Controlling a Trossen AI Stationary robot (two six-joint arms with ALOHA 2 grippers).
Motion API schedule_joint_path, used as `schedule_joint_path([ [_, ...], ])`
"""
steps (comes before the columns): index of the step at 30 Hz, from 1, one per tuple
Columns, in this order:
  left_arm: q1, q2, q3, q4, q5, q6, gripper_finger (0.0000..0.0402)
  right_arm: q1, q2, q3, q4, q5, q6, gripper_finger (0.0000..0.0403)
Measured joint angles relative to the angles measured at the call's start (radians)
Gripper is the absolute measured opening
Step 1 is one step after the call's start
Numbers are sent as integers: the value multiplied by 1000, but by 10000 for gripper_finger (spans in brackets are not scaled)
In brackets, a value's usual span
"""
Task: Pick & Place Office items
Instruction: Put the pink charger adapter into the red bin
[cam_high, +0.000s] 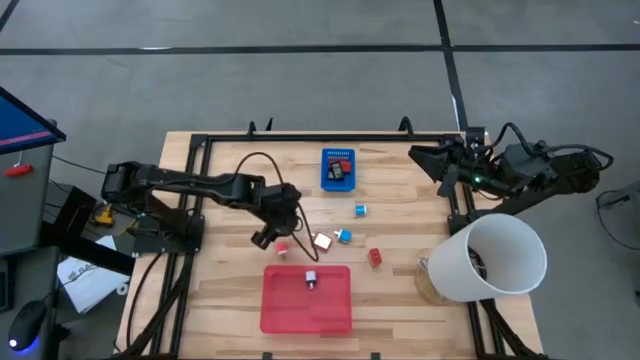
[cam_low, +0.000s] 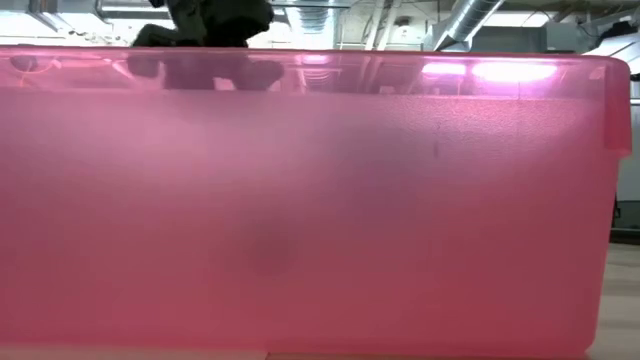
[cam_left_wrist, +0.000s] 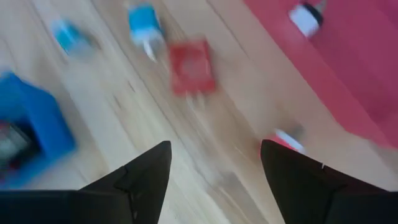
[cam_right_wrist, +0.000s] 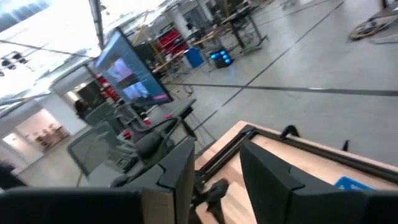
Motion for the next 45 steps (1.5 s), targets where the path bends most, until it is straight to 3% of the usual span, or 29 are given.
schedule_joint_path([
  [2, 4, 17, -27, 68, 7, 53, 247, 10, 0, 0, -5, 25, 0, 123],
  [8, -15, 41, -136, 36, 21, 141, 247, 30, -1, 0, -7, 74, -13, 123],
  [18, -70, 41, -315, 186, 45, 152, 228, 30, -6, 0, 26, 117, -15, 123],
  [27, -86, 41, -356, 365, 28, 152, 227, 30, 1, 1, 62, 123, -15, 123],
  [45, -86, 41, -414, 474, 113, 140, 202, 30, 21, 1, 68, 147, 4, 123],
])
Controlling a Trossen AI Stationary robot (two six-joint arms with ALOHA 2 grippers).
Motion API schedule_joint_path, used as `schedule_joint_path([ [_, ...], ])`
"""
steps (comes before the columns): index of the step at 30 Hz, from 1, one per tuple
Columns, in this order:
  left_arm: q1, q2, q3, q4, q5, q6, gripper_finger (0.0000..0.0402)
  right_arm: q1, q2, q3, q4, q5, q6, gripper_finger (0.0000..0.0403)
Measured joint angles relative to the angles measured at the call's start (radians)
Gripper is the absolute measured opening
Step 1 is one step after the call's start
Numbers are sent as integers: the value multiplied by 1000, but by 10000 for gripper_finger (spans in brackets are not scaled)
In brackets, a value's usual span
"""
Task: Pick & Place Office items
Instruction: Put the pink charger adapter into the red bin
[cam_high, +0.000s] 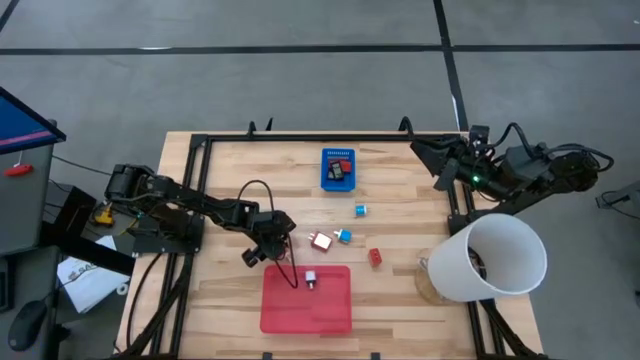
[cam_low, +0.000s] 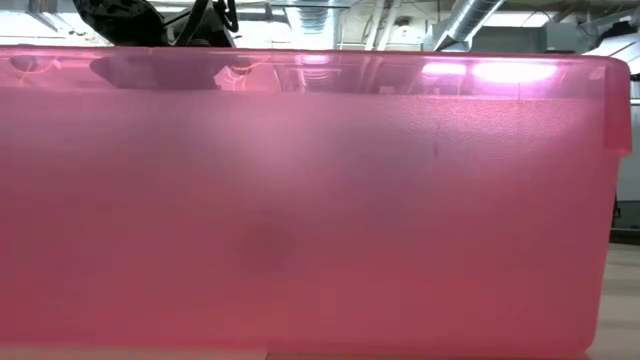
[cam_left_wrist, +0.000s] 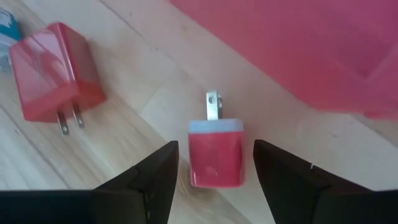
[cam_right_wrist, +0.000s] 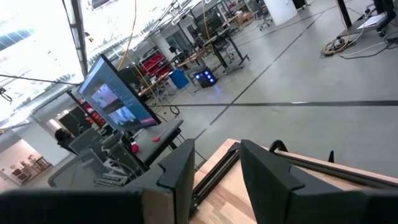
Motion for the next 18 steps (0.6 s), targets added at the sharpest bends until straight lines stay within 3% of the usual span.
schedule_joint_path([
  [18, 2, 35, 6, 21, 71, -172, 106, 0, 5, 0, 6, 0, 8, 123],
])
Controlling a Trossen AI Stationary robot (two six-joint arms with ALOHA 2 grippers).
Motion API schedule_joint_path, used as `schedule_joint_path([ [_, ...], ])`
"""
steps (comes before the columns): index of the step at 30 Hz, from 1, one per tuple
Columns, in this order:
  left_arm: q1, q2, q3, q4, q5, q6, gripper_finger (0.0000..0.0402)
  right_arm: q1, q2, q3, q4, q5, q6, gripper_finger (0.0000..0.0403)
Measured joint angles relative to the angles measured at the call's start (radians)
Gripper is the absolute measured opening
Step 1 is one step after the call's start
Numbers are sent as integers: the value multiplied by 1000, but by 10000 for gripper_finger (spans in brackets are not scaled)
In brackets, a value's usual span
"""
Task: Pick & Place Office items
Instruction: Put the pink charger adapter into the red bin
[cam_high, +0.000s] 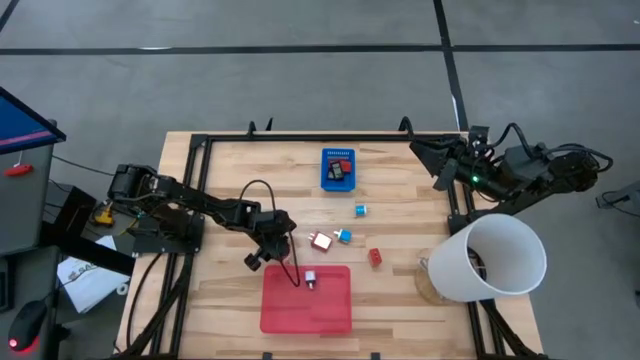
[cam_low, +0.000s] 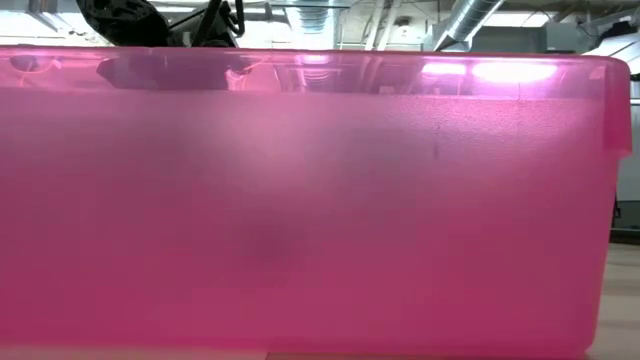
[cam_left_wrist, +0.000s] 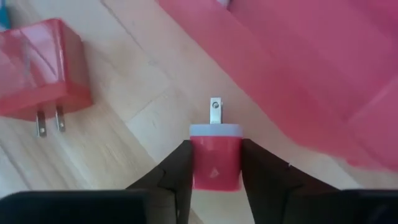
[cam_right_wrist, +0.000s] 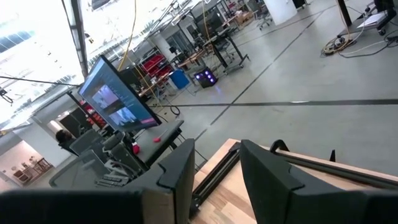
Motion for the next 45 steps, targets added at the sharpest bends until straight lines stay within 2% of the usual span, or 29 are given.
schedule_joint_path([
  [8, 50, -22, -1, -6, -14, -132, 76, 0, 11, 0, 11, -1, 1, 123],
  [14, 108, -54, -5, -21, -28, -174, 29, 0, 11, 0, 10, -2, 1, 123],
  [17, 120, -61, -6, -23, -29, -168, 22, 0, 13, 0, 10, -2, -1, 123],
  [21, 120, -61, -7, -22, -33, -142, 41, 0, 12, 0, 9, -2, -1, 123],
  [34, 120, -61, -7, 1, -28, -140, 153, 0, 12, 0, 4, -4, -1, 123],
  [45, 122, -34, -6, 44, -18, -138, 170, 0, 12, 0, 3, -2, -1, 123],
])
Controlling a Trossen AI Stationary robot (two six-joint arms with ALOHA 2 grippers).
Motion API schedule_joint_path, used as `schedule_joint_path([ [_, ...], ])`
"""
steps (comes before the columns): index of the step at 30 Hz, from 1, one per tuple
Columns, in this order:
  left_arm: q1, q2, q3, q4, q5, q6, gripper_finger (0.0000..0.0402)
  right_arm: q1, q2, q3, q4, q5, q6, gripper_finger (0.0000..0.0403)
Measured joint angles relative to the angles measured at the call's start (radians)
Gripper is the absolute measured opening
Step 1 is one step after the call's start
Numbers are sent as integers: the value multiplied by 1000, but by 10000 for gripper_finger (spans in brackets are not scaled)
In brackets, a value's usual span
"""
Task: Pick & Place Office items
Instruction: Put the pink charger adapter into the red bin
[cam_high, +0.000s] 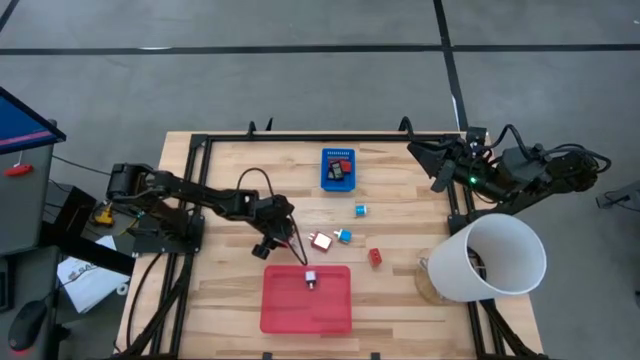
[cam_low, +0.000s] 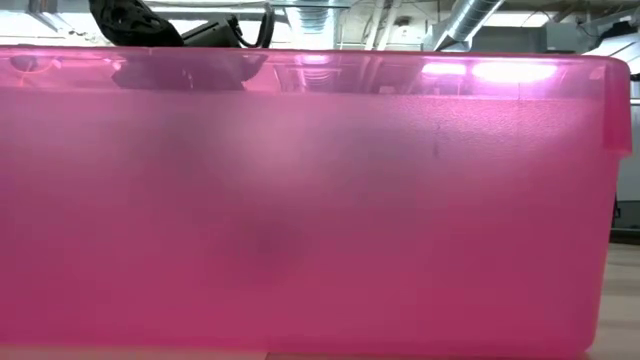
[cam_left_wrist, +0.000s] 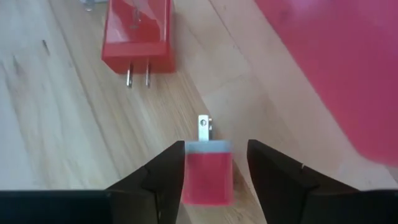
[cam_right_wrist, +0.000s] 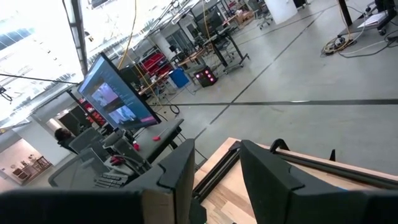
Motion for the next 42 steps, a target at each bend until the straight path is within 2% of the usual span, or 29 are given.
schedule_joint_path([
  [12, 0, 105, 0, 44, 1, -2, 156, 0, 0, 0, 0, 1, 9, 123],
  [22, 0, 117, 2, 59, -3, -92, 143, 0, 0, 0, -4, 0, 18, 123],
  [34, 50, -29, 43, 84, -14, -297, 141, 0, 0, 0, -11, 0, -6, 123],
  [42, -27, -105, 126, 86, -9, -593, 141, 0, -1, 0, -11, -1, -14, 123],
])
